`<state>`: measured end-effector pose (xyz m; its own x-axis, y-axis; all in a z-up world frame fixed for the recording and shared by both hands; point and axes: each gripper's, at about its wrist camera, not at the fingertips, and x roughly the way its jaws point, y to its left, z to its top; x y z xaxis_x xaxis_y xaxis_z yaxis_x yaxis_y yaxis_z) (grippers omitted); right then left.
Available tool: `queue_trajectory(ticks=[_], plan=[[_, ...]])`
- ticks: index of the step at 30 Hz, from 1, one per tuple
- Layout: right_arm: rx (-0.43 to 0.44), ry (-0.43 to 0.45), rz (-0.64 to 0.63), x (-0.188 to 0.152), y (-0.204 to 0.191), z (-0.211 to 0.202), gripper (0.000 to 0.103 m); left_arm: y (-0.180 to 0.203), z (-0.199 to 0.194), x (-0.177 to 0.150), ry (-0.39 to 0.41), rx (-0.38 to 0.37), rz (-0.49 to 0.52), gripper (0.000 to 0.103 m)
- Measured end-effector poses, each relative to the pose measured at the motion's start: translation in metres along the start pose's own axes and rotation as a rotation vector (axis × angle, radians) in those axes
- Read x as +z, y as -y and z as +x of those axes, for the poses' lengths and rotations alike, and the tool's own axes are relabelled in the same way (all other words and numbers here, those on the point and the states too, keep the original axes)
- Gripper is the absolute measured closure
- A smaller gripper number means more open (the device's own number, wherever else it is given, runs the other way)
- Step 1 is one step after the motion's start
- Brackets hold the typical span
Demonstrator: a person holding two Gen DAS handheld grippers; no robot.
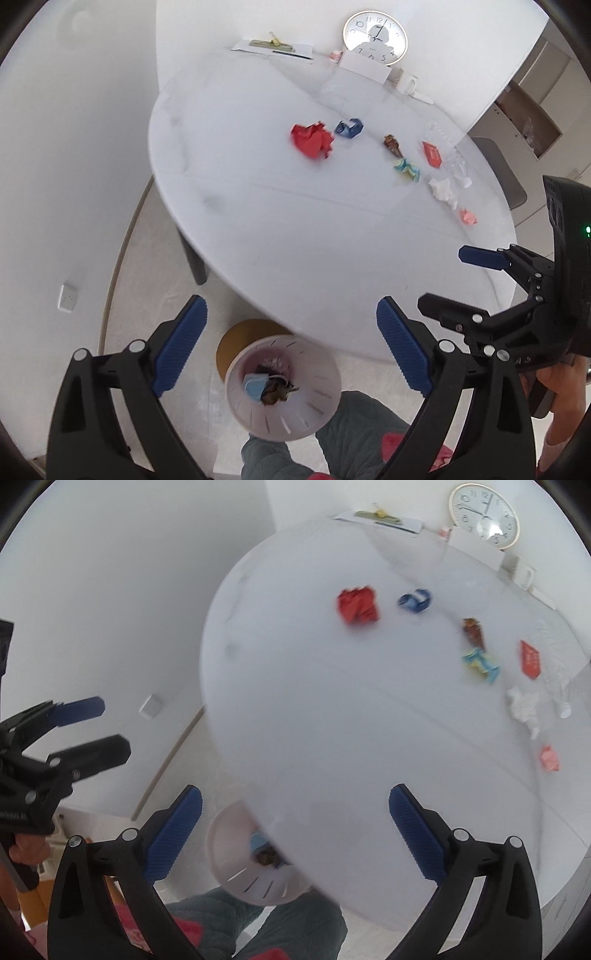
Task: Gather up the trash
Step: 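Open the right tool over the wastebasket, then return both tools to the table, then grasp the red crumpled paper with the left tool while the right tool grasps the blue paper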
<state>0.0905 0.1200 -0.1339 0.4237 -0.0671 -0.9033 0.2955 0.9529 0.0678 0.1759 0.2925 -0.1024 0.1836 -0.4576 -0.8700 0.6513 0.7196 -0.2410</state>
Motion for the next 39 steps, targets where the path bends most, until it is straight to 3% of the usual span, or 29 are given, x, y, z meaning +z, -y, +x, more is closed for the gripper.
queue_trajectory(ticks=[6,16,24,27,31,36,39], plan=[[-0.004,-0.033,-0.051,0.064,0.065,0.026,0.003,0.030,0.041,0.056,0.016,0.040,-0.058,0.014],[0.022,-0.089,-0.221,0.176,0.170,0.087,0.003,0.073,0.139,0.152,0.069,0.132,-0.264,0.014],[0.077,-0.114,-0.215,0.228,0.202,0.133,0.003,0.071,0.217,0.210,0.018,0.241,-0.237,0.016],[0.083,-0.129,-0.214,0.238,0.204,0.149,0.002,0.062,0.241,0.220,-0.030,0.242,-0.249,0.028],[0.086,-0.144,-0.220,0.244,0.202,0.163,0.002,0.054,0.260,0.223,-0.080,0.234,-0.263,0.056],[0.086,-0.148,-0.187,0.243,0.201,0.169,0.002,0.052,0.263,0.227,-0.070,0.225,-0.241,0.071],[0.091,-0.139,-0.159,0.245,0.200,0.172,0.002,0.046,0.254,0.223,-0.057,0.209,-0.254,0.072]])
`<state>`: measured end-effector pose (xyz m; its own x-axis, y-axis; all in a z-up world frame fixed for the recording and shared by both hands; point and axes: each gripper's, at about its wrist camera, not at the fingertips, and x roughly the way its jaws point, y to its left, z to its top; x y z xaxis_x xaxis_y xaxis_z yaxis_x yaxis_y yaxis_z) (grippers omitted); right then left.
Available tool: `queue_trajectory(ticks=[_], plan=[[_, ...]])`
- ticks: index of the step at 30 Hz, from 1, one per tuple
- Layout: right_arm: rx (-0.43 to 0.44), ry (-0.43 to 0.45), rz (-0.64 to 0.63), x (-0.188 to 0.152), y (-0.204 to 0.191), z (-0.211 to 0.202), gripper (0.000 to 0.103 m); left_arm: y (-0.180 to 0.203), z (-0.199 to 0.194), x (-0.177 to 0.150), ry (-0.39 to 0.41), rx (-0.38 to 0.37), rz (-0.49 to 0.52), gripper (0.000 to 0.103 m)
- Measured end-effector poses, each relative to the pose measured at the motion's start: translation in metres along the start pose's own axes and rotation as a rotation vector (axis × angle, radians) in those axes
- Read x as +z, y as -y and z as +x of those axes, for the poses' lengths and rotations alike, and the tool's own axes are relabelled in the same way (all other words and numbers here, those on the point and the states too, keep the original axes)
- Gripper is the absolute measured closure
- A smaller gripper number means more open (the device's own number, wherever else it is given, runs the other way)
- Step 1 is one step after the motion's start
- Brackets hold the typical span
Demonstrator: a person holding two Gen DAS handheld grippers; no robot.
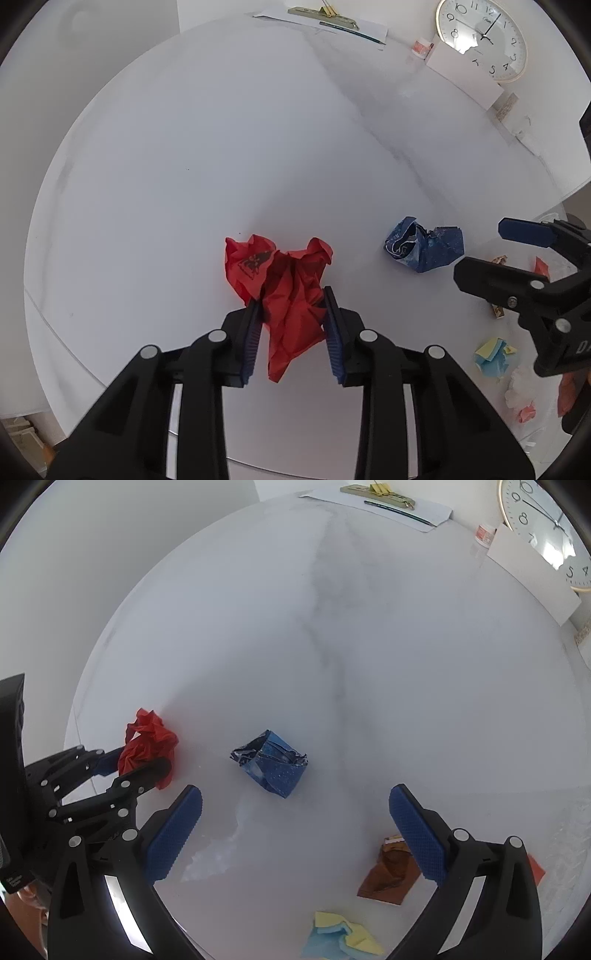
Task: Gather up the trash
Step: 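Grasp the red crumpled paper with the left tool while the right tool grasps the blue paper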
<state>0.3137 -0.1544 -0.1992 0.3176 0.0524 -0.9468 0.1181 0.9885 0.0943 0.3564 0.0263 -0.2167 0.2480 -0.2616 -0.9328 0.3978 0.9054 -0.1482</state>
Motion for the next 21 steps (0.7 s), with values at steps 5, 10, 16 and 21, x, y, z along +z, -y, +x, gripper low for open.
queue_trajectory(ticks=[5,10,16,21], plan=[[-0.007,0.000,0.014,0.004,-0.009,0.011,0.003,-0.011,-0.023,-0.008,0.029,-0.030,-0.031,0.072],[-0.051,-0.004,0.007,0.008,-0.017,0.023,0.004,-0.024,-0.049,-0.020,0.057,-0.046,-0.067,0.072],[-0.093,-0.034,-0.025,0.010,-0.026,0.033,0.023,-0.033,-0.069,-0.031,0.076,-0.035,-0.096,0.072],[-0.091,-0.048,-0.040,0.011,-0.026,0.038,0.042,-0.035,-0.079,-0.036,0.086,-0.032,-0.117,0.072]])
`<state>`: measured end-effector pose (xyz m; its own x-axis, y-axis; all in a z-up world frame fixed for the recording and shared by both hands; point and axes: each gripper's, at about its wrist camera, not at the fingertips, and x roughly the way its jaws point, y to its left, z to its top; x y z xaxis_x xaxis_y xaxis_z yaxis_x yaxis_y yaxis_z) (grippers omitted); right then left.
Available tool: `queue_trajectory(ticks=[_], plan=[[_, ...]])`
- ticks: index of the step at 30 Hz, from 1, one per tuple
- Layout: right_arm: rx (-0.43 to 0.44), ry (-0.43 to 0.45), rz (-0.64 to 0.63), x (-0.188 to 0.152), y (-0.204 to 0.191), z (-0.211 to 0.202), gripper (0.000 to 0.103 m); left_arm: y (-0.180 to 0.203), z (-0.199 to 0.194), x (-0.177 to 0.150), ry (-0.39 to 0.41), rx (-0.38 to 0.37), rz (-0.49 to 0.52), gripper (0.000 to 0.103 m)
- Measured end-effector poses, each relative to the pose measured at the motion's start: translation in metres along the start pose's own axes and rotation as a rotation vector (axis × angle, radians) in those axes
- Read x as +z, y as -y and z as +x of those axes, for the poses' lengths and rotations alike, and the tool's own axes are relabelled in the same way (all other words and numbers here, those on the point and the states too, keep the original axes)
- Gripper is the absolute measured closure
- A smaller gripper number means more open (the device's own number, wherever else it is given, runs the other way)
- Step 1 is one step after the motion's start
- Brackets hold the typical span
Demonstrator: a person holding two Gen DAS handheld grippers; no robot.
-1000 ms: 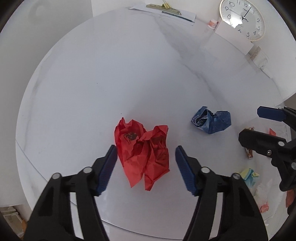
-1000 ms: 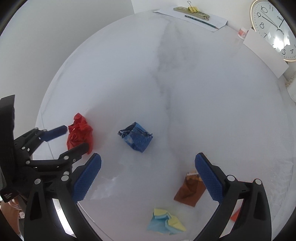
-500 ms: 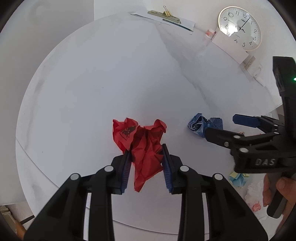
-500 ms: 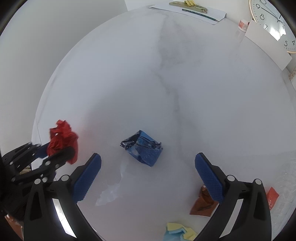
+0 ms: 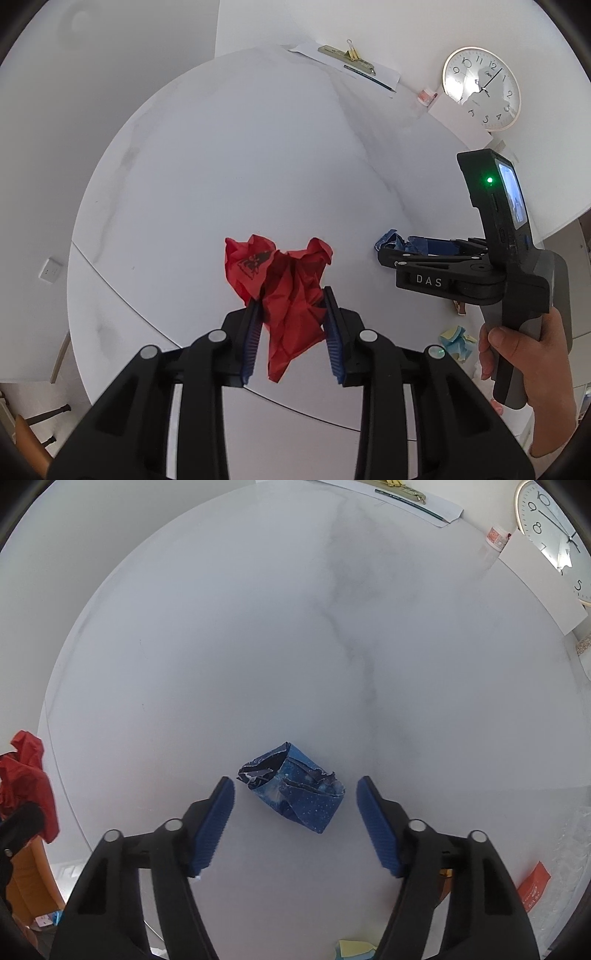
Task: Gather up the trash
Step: 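Grasp the red crumpled paper with the left tool while the right tool grasps the blue paper, then carry both papers over the wastebasket and open both tools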
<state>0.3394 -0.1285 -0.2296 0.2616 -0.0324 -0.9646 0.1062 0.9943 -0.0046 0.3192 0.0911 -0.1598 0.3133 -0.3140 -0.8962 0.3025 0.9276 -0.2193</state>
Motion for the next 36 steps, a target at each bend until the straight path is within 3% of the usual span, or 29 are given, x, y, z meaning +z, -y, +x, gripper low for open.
queue_trajectory(ticks=[3,10,15,22,25,32,36], plan=[[-0.001,-0.002,-0.011,0.002,0.001,0.002,0.055,-0.004,-0.007,-0.004,0.001,0.002,-0.014,0.072],[0.009,0.016,-0.039,0.017,0.007,-0.004,0.059,-0.006,-0.013,-0.011,0.000,-0.002,-0.044,0.072],[0.033,0.053,-0.098,0.001,-0.007,-0.035,0.059,-0.010,-0.034,-0.026,0.016,-0.021,-0.062,0.072],[0.078,0.103,-0.191,-0.080,-0.059,-0.101,0.059,-0.025,-0.086,-0.085,0.017,-0.017,-0.051,0.072],[0.112,0.099,-0.217,-0.130,-0.092,-0.124,0.059,-0.036,-0.109,-0.120,0.000,-0.008,-0.031,0.072],[0.152,0.050,-0.272,-0.207,-0.181,-0.133,0.059,-0.068,-0.138,-0.211,-0.082,0.001,0.023,0.072],[0.160,0.019,-0.284,-0.238,-0.220,-0.129,0.059,-0.090,-0.137,-0.254,-0.142,-0.038,0.031,0.072]])
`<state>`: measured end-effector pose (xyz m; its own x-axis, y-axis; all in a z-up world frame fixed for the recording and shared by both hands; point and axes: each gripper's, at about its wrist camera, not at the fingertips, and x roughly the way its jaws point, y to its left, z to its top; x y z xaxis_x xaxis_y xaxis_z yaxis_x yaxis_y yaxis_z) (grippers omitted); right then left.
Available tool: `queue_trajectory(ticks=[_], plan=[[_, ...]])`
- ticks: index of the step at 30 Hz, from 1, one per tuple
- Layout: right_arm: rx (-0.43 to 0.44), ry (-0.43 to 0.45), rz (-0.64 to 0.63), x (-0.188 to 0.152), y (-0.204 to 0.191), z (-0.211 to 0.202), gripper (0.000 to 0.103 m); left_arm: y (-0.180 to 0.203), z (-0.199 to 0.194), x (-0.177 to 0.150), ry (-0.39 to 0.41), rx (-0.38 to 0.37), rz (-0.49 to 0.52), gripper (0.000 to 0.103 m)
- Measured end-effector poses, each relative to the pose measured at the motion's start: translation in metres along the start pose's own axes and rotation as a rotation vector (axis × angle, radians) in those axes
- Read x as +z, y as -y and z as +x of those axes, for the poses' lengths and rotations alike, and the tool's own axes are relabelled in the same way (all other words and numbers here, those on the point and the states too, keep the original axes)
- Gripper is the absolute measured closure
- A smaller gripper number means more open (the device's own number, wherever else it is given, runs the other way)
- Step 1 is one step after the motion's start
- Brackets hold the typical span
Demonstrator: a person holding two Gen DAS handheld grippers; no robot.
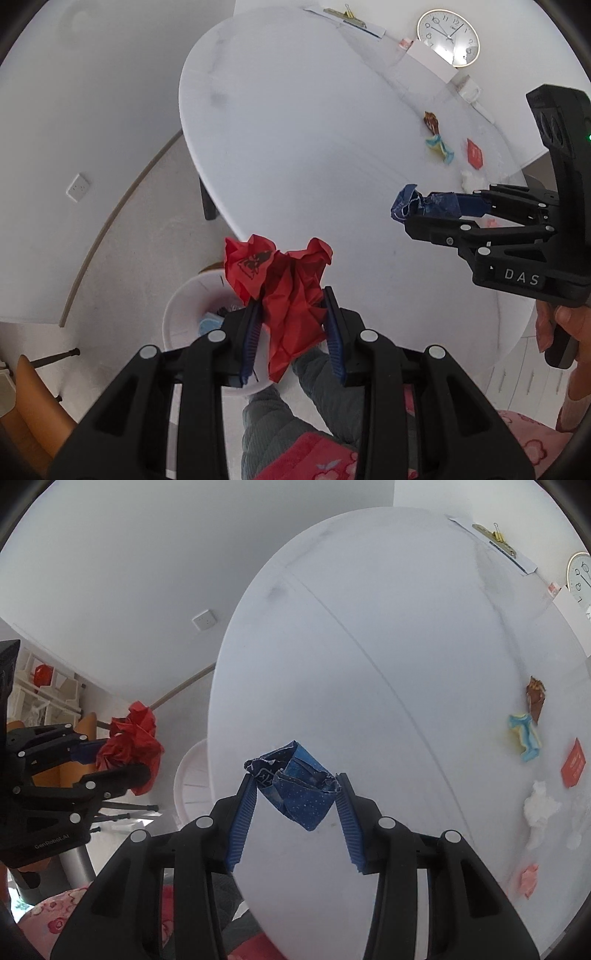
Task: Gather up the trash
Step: 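Carry both papers over the wastebasket and open both tools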
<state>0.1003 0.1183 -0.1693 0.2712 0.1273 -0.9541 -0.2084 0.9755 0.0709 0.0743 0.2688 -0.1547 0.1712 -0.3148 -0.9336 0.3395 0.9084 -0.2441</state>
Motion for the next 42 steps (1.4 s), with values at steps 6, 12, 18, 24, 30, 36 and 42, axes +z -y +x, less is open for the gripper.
queue_trajectory(ticks=[6,12,18,24,30,36,42], plan=[[0.015,-0.033,0.016,-0.012,-0.046,0.023,0.058,-0.030,0.020,-0.042,-0.064,-0.011,0.024,0.072],[0.022,-0.062,0.008,-0.023,-0.082,0.043,0.058,-0.054,0.049,-0.072,-0.112,-0.032,0.034,0.072],[0.023,-0.093,0.003,-0.021,-0.099,0.060,0.058,-0.072,0.078,-0.083,-0.171,-0.044,0.020,0.060],[0.029,-0.099,-0.006,-0.013,-0.105,0.067,0.058,-0.079,0.070,-0.083,-0.142,-0.048,0.012,0.037],[0.050,-0.104,-0.042,-0.013,-0.117,0.066,0.057,-0.093,0.037,-0.080,-0.099,0.015,-0.018,0.026],[0.084,-0.117,-0.095,-0.019,-0.133,0.072,0.057,-0.125,-0.011,-0.088,-0.041,0.112,-0.093,0.023],[0.099,-0.135,-0.133,-0.025,-0.153,0.085,0.041,-0.152,-0.040,-0.097,-0.005,0.187,-0.164,0.015]])
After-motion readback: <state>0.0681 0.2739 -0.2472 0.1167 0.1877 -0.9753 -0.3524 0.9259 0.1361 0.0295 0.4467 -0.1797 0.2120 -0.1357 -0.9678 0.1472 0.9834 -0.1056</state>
